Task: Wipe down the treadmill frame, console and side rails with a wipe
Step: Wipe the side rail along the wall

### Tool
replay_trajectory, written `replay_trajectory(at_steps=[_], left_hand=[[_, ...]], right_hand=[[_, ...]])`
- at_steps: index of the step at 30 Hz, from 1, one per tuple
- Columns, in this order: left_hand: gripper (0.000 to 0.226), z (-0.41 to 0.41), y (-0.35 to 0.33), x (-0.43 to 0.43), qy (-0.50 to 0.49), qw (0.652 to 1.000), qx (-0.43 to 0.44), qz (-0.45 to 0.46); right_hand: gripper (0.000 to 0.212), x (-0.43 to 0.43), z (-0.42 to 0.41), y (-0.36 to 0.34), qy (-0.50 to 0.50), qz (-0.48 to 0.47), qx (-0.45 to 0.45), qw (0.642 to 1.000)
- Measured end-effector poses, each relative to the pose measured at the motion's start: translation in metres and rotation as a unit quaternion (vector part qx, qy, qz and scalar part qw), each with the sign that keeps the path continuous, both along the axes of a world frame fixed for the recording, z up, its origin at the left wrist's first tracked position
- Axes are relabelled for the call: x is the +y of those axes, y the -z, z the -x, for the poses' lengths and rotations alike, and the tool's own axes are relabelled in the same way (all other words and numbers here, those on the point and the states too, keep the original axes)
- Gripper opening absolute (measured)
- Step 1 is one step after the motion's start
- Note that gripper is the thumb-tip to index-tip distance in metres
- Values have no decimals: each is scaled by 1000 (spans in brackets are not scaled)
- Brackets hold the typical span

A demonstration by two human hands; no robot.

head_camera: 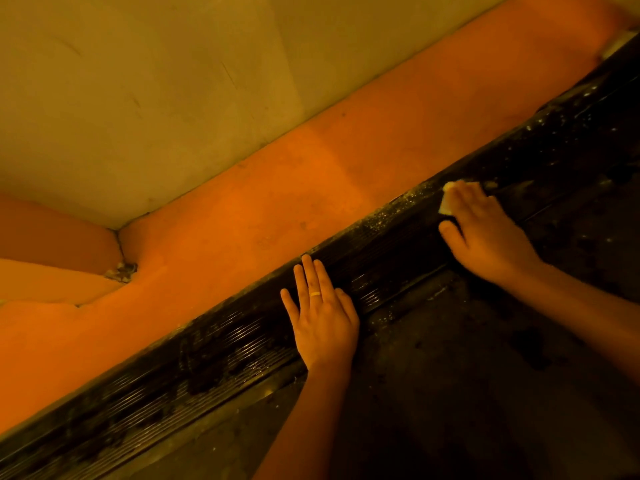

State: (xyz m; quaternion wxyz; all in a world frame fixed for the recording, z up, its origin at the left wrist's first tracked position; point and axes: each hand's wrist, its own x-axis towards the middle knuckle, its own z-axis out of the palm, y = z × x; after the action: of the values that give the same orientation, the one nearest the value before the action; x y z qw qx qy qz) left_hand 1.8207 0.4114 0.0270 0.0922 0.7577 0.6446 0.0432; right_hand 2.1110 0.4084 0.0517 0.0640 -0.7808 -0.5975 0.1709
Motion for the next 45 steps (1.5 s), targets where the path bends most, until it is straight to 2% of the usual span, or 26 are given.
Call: replay_trajectory(at_steps=[5,8,12,15,17,24,31,36,39,45], left_hand=[[62,0,0,0,-1,1000,2,4],[62,-1,0,1,-2,1000,1,2],[62,-1,0,1,0,1000,4,1],[62,-1,0,1,1,1000,7,0],[61,-1,-1,1,1,1000,7,3],[62,-1,-2,1,-1,1000,8,5],[62,-1,-3,1,0,1000,13,10],[63,-1,-6,1,2,1000,18,19],[63,-1,-6,1,1,1000,16,19],[63,-1,-7,1,1,1000,15,17]], right_hand=[[72,-4,5,-4,40,30,4,999],[77,-19,55,-9,-47,33,0,998],[76,-23,113,-7,-199,36,19,979],[71,-6,120,-3,-243,8,0,970],[71,4,107,-3,-230,14,-7,973],[77,11,54,-1,-87,33,-21,995],[75,8,87,4,-196,9,-21,980],[75,11,32,1,-79,8,-18,997],[74,13,20,-1,-45,17,-16,999],[78,10,43,-4,-157,23,-10,987]])
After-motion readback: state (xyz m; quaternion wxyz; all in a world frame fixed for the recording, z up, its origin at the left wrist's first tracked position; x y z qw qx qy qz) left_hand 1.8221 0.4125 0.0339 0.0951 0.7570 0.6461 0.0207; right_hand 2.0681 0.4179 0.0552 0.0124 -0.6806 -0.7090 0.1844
